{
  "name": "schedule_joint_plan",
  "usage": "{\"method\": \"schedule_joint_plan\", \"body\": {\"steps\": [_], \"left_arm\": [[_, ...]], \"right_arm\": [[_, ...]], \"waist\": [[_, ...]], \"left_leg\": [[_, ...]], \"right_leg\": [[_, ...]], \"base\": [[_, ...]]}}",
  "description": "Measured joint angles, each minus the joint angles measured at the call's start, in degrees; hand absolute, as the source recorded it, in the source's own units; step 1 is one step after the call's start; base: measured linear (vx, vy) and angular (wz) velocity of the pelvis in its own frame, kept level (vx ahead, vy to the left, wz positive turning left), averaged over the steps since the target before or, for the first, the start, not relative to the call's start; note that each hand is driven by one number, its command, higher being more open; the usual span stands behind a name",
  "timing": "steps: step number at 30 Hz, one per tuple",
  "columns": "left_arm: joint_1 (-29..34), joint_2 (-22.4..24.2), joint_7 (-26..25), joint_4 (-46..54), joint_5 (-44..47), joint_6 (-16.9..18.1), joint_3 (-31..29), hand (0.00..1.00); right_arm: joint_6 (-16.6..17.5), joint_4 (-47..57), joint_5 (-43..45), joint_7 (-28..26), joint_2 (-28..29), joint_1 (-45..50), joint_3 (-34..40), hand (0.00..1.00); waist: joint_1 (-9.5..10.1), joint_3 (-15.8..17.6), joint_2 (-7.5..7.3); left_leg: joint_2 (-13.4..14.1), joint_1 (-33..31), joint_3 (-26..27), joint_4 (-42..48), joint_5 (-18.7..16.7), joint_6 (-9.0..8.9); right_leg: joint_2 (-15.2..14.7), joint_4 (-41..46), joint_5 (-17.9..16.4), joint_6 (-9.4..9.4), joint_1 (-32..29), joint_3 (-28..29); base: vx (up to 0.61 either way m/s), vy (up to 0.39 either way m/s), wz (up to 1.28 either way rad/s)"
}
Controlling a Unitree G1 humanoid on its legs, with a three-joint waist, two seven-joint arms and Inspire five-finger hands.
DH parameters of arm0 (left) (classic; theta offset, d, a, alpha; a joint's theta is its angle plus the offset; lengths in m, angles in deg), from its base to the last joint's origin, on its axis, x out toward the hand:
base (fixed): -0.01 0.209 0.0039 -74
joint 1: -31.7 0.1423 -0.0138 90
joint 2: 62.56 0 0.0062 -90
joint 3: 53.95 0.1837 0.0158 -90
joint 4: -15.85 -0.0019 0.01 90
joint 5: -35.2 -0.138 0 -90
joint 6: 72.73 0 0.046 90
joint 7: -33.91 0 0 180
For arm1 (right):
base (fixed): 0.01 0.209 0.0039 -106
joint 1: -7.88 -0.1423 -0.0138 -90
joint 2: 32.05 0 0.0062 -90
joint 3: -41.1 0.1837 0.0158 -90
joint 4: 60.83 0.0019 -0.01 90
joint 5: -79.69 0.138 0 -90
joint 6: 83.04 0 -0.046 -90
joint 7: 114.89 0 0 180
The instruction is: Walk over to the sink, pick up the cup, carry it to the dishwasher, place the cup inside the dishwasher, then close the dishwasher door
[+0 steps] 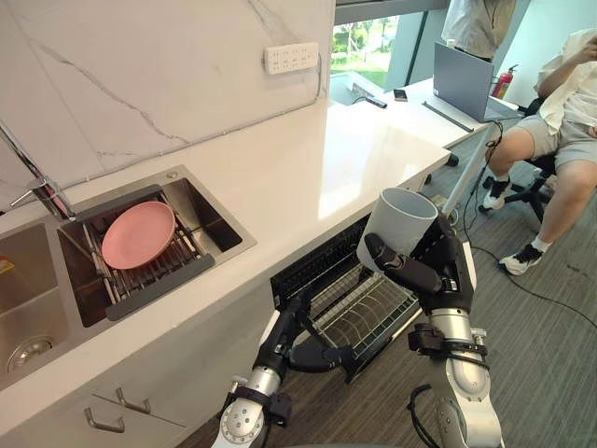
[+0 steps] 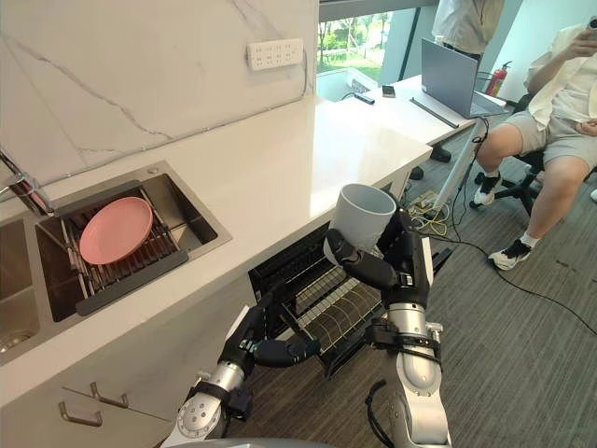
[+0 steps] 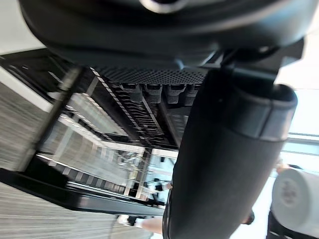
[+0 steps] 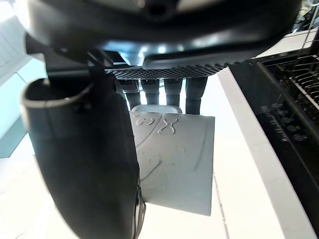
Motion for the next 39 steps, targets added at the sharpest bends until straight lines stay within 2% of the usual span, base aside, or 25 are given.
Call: {"method": "schedule_joint_plan", "body": {"steps": [5,12,19,24,28,32,39], "left_arm": [[0.44,0.24,-0.89,-9.32,-3.17,-0.34,-5.63,1.0],[0.72,-0.79,-2.79,-16.59,-4.47,-1.13,-9.32,1.0],[0.68,-0.95,-3.01,-22.39,-5.6,-1.16,-11.6,1.0],[-3.34,-1.18,-4.13,-23.83,-5.59,-1.09,-14.07,1.0],[-8.79,-1.64,-5.42,-23.97,-5.47,-0.84,-15.51,1.0],[-10.87,-1.95,-6.6,-23.99,-5.43,0.06,-15.5,1.0],[-12.99,-2.29,-7.64,-24.17,-5.14,0.22,-15.53,1.0]], "right_arm": [[-0.01,-2.93,-0.71,-0.66,0.66,1.01,1.48,0.0],[-0.15,-9.28,-2.35,-0.64,1.02,1.49,3.23,0.0],[-0.24,-13.63,-6.59,-0.66,-1.36,0.2,3.12,0.0],[-0.32,-17.64,-7.32,-0.65,-5.35,-6.1,2.23,0.0],[-0.4,-20.66,-7.34,-0.32,-8.65,-13.12,1.21,0.0],[-0.49,-22.66,-7.38,-0.16,-11.43,-18.28,-1.1,0.0],[-1.0,-25.15,-7.27,1.93,-14.51,-25.13,-1.51,0.0]], "waist": [[0.2,0.62,-0.92],[0.42,1.46,-0.13],[0.67,5.71,0.82],[1.06,10.69,1.31],[1.65,16.13,1.19],[2.37,18.95,0.9],[3.81,22.74,0.18]], "left_leg": [[-0.11,-0.07,0.02,-0.31,0.0,0.0],[-0.3,-0.82,-0.86,-0.61,0.26,0.01],[-0.28,-1.69,-1.34,-0.82,0.88,-0.03],[0.09,-7.86,-1.47,3.14,0.67,0.28],[0.87,-16.57,-2.63,13.56,-2.36,0.49],[1.48,-23.1,-3.45,21.44,-4.73,0.47],[1.99,-29.74,-6.01,30.53,-7.56,0.03]], "right_leg": [[-0.12,-0.4,0.0,0.01,0.0,-0.07],[-0.28,-0.45,-0.14,0.21,-0.38,-1.17],[-0.26,0.17,-0.15,0.2,-1.49,-1.68],[-0.52,5.34,-1.01,0.12,-8.07,-1.76],[-1.08,16.11,-4.62,-0.31,-16.39,-3.08],[-1.49,24.52,-8.02,-0.91,-23.16,-3.71],[-2.27,33.76,-12.35,-1.79,-28.66,-6.43]], "base": [[0.0,0.0,0.0],[0.0,-0.002,0.07],[-0.04,-0.022,0.04],[-0.07,0.006,0.02],[-0.12,-0.023,0.13],[-0.15,-0.028,0.11],[-0.08,-0.042,0.17]]}}
